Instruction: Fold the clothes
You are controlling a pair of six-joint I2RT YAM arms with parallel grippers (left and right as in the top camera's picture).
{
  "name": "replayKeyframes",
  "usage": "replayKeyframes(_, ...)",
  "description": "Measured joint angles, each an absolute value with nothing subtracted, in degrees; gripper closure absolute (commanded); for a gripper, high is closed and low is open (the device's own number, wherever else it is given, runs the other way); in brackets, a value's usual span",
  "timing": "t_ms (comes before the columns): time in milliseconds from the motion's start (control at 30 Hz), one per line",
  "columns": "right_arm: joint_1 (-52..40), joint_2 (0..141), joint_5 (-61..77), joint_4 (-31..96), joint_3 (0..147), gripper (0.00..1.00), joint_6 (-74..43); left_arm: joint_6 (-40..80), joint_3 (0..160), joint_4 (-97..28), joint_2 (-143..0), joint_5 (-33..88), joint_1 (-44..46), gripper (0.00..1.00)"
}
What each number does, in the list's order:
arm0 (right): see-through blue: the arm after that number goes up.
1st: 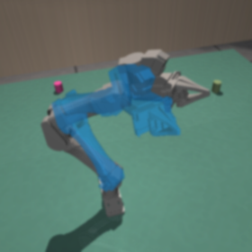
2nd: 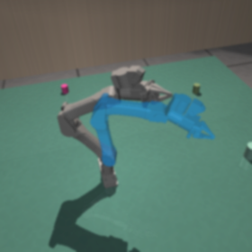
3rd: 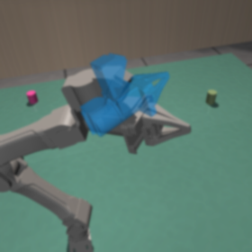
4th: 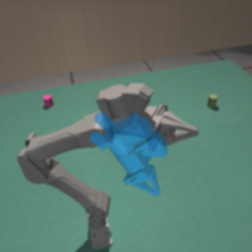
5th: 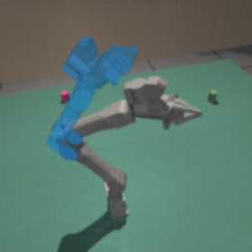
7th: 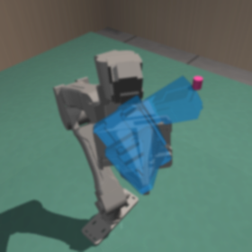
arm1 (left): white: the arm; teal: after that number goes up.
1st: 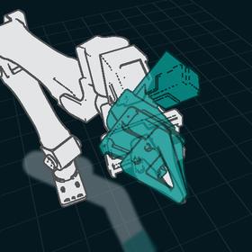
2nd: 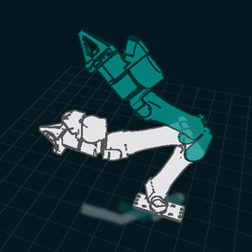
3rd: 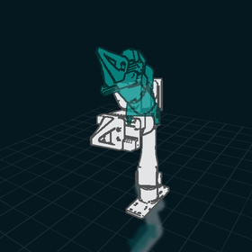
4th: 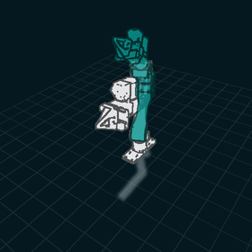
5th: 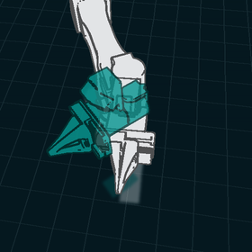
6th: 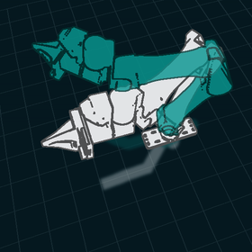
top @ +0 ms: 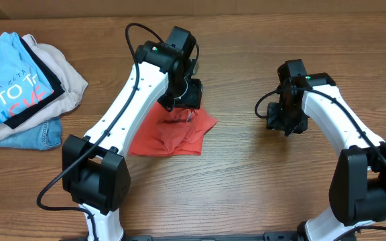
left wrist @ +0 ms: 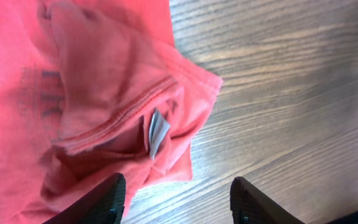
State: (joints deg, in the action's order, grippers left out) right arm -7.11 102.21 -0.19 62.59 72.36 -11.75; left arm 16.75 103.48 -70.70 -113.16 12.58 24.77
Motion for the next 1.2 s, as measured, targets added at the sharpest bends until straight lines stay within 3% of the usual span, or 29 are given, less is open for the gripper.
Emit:
replayKeyframes(333,-7.2,102.2,7.8,60.7,72.6,0.50,-7.1,17.5,105.2,-80.4,-113.2,5.2,17.3,0.50)
replayKeyframes(600,-12.0,102.2,15.9,59.0,79.2,0.50,-2.7,20.7,103.3,-79.6,-113.2,2.9,9.1,0.55)
replayKeyframes(900,-23.7,102.2,18.4,48.2,81.8,0.50,-2.0,21.1,90.9,-73.0,-113.2,6.2,10.0,0.55)
replayKeyframes(1200,-26.3,102.5,18.6,43.9,81.8,0.50,-1.9,21.1,84.6,-66.1,-113.2,13.5,12.6,0.54)
